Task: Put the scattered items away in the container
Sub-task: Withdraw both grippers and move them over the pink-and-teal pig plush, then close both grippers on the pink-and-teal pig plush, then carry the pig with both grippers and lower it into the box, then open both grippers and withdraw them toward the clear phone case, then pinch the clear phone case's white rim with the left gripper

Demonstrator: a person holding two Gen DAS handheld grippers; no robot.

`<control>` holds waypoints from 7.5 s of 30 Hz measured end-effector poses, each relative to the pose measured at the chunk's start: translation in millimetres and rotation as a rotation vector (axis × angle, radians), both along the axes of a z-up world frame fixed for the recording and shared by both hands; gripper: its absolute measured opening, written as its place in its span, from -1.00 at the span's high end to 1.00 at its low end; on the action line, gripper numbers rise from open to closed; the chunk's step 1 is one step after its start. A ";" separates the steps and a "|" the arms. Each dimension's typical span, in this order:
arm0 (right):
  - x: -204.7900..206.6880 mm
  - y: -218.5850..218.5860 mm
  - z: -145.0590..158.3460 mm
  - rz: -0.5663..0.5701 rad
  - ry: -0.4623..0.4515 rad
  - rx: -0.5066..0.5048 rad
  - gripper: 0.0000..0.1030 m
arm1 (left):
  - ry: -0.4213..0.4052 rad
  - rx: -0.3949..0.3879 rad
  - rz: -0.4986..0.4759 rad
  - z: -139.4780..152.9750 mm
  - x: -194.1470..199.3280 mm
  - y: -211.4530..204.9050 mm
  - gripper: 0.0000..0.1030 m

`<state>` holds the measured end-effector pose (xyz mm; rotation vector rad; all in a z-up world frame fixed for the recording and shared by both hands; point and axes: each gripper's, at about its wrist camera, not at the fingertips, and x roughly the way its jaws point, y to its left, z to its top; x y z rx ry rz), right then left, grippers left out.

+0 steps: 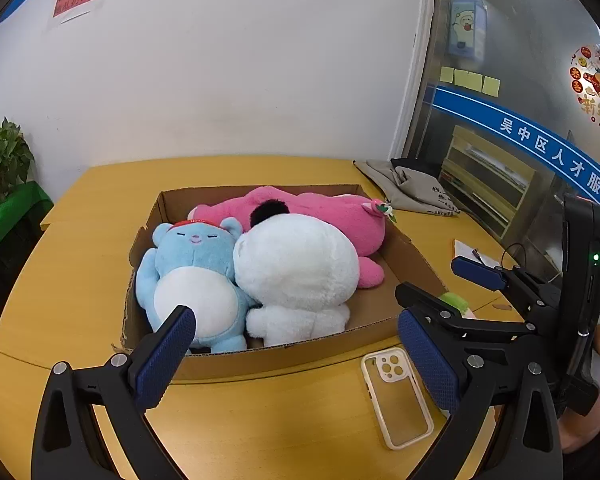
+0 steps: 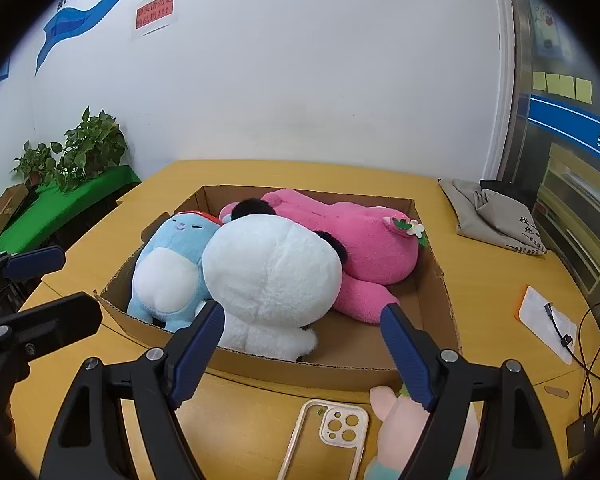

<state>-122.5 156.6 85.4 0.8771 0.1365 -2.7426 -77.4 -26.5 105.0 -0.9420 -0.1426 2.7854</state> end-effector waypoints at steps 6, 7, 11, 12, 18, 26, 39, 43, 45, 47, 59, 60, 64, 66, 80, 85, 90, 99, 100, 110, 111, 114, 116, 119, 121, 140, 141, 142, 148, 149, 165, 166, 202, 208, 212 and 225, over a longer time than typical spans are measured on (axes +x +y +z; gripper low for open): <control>4.0 3.1 -2.8 -0.006 -0.007 -0.002 -0.56 | 0.011 0.011 -0.008 -0.1 7.1 1.4 -0.99; 4.5 3.7 -3.1 -0.007 -0.007 -0.002 -0.56 | 0.012 0.012 -0.007 0.1 7.8 1.1 -1.00; 6.0 5.5 -3.6 -0.009 -0.008 0.000 -0.56 | 0.012 0.017 -0.001 -0.2 9.1 0.1 -1.00; 6.6 5.3 -4.0 -0.010 -0.007 0.006 -0.56 | 0.008 0.021 0.002 -0.8 9.1 -0.5 -1.00; 8.5 5.5 -5.2 -0.007 -0.005 0.007 -0.56 | 0.006 0.024 -0.002 -2.2 10.5 0.6 -0.99; 9.0 8.4 -6.5 -0.008 -0.008 0.004 -0.56 | -0.002 0.024 -0.012 -3.4 9.4 5.4 -1.00; 9.7 22.2 -10.8 -0.017 -0.021 -0.006 -0.56 | -0.011 0.029 -0.036 -5.1 7.6 18.4 -1.00; 11.6 26.3 -10.1 -0.018 -0.014 -0.017 -0.56 | -0.015 0.039 -0.042 -6.7 6.9 21.9 -1.00; 13.3 29.1 -9.2 -0.017 -0.010 -0.021 -0.56 | -0.016 0.045 -0.053 -7.5 6.7 24.8 -1.00; 16.6 34.2 -7.8 -0.019 -0.002 -0.026 -0.56 | -0.018 0.050 -0.056 -8.6 4.8 26.7 -1.00; 40.5 134.1 -64.1 -0.192 -0.096 0.001 -0.56 | -0.135 0.164 -0.172 -27.9 -29.0 71.5 -1.00; 41.9 139.1 -72.7 -0.198 -0.118 0.000 -0.56 | -0.139 0.169 -0.180 -29.0 -31.6 76.8 -1.00; 44.0 143.8 -94.6 -0.152 -0.181 -0.055 -0.57 | -0.178 0.180 -0.231 -38.5 -47.6 102.1 -1.00; 45.2 142.2 -95.5 -0.131 -0.193 -0.079 -0.57 | -0.215 0.196 -0.273 -45.0 -57.1 114.5 -1.00; 57.2 128.3 -113.9 -0.044 -0.242 -0.016 -0.58 | -0.423 0.177 -0.439 -103.2 -97.8 199.6 -0.62; 61.8 142.4 -114.2 -0.016 -0.219 -0.095 -0.27 | -0.435 0.141 -0.456 -105.3 -92.3 204.6 -0.26; 69.5 141.0 -104.3 0.010 -0.180 -0.133 -0.17 | -0.399 0.146 -0.443 -83.9 -87.3 195.6 -0.18; 26.3 115.2 -23.0 0.081 -0.007 -0.125 -0.18 | -0.211 0.145 -0.424 12.1 -146.3 161.3 -0.16; 15.8 111.9 -13.8 0.090 0.016 -0.134 -0.18 | -0.185 0.136 -0.410 21.2 -159.1 156.8 -0.16; -100.7 94.3 -48.2 0.125 0.034 -0.205 -0.18 | -0.263 0.067 -0.359 -28.4 -266.1 146.4 -0.16; -103.2 93.9 -58.8 0.121 0.010 -0.192 -0.18 | -0.277 0.072 -0.374 -38.5 -267.6 148.2 -0.16; -98.1 98.7 -76.8 0.107 -0.035 -0.152 -0.18 | -0.281 0.072 -0.425 -55.6 -258.8 157.3 -0.16; -85.8 105.7 -79.9 0.103 -0.060 -0.145 -0.18 | -0.280 0.052 -0.449 -63.9 -249.7 165.8 -0.16; -78.0 113.8 -83.7 0.097 -0.113 -0.171 -0.17 | -0.327 0.043 -0.456 -79.9 -249.4 176.9 -0.16; -83.7 116.3 -86.3 0.079 -0.152 -0.154 -0.17 | -0.343 0.029 -0.453 -88.3 -252.1 182.9 -0.17; -51.1 123.3 -51.8 -0.035 -0.090 -0.119 -0.58 | -0.202 -0.016 -0.357 -53.3 -203.4 164.4 -0.61; -47.2 124.8 -47.9 -0.046 -0.089 -0.126 -0.58 | -0.166 -0.018 -0.345 -43.1 -190.3 155.2 -0.69; -42.0 126.2 -43.1 -0.063 -0.085 -0.137 -0.58 | -0.131 -0.015 -0.326 -33.2 -176.3 143.8 -0.85; -14.6 106.0 -20.1 -0.089 -0.006 -0.128 -0.58 | -0.032 -0.091 -0.115 -11.4 -92.6 66.4 -0.99; -10.8 97.8 -19.2 -0.086 -0.005 -0.124 -0.58 | -0.040 -0.086 -0.098 -13.7 -81.7 54.7 -0.99; 20.5 42.5 -10.6 -0.099 -0.036 -0.027 -0.58 | -0.072 -0.002 -0.043 -33.9 -13.5 5.2 -0.99; 20.6 42.8 -10.6 -0.102 -0.036 -0.025 -0.58 | -0.071 -0.001 -0.042 -33.9 -12.9 5.4 -0.99; 18.9 42.3 -22.3 -0.111 -0.070 0.002 -0.58 | -0.094 0.029 -0.057 -41.0 -10.8 8.2 -0.99; 21.3 42.9 -24.0 -0.109 -0.073 0.004 -0.58 | -0.103 0.035 -0.053 -43.7 -9.8 6.9 -0.99; 22.7 46.6 -31.3 -0.111 -0.086 0.005 -0.58 | -0.119 0.036 -0.059 -48.6 -11.5 10.5 -0.99; 46.6 78.3 -126.7 -0.126 -0.307 0.036 -0.58 | -0.316 -0.005 -0.180 -126.2 -38.4 69.9 -0.96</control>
